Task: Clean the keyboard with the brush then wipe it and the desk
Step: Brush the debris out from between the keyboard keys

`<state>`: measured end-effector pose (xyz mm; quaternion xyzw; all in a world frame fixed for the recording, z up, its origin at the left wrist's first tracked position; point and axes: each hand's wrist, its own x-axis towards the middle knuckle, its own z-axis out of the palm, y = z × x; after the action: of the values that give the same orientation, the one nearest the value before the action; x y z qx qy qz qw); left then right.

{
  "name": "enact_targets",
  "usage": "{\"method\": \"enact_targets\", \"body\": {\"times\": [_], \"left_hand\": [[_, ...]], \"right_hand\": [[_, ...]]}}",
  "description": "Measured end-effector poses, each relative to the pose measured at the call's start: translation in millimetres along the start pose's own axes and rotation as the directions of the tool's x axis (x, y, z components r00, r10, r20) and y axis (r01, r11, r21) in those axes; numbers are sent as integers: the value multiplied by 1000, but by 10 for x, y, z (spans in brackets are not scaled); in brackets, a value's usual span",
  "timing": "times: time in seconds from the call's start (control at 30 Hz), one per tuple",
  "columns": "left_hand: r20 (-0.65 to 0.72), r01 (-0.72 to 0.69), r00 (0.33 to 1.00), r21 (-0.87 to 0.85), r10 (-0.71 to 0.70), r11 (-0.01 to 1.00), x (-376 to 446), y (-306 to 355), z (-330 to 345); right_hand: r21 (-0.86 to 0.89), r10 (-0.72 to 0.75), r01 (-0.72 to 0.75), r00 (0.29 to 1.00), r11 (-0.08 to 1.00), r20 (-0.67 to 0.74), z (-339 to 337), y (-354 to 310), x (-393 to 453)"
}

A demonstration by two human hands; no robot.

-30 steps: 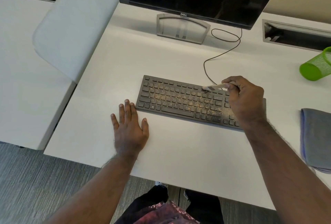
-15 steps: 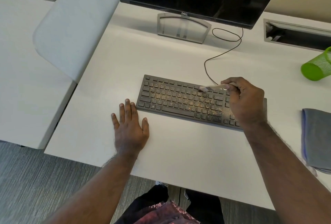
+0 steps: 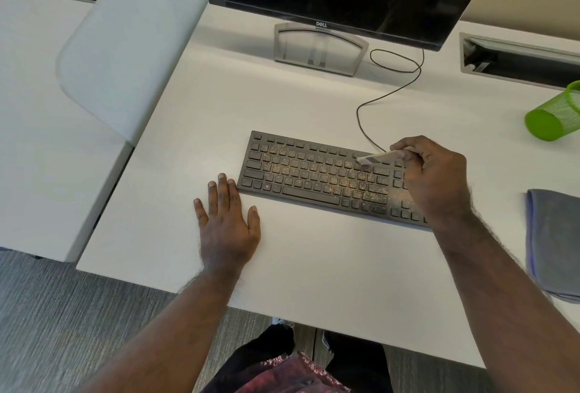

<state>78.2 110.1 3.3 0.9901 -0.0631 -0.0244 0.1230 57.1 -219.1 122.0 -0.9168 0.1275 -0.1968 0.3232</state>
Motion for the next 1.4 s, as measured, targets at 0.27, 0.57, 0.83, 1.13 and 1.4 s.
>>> {"method": "enact_targets", "body": {"times": [0.27,0.57,0.83,1.13,1.4], "left_hand": [[8,0,1000,5,0,1000,3,-1,4],[2,0,1000,-2,0,1000,1,8,-7],[10,4,1000,7,-4,1000,1,9,-7],[7,4,1000,8,-4,1000,3,7,4],[23,1,1000,13,-1,1000,-2,-3,0]], "right_hand": [[-64,59,-64,995,996,-84,-175,109,-5],[24,31,-30,998,999,-58,6,71,48],[63,55,-47,989,997,-137,10,83,107],[84,86,-72,983,994,-165,47,106,130],[26,76,-72,986,997,-150,65,78,145]]}}
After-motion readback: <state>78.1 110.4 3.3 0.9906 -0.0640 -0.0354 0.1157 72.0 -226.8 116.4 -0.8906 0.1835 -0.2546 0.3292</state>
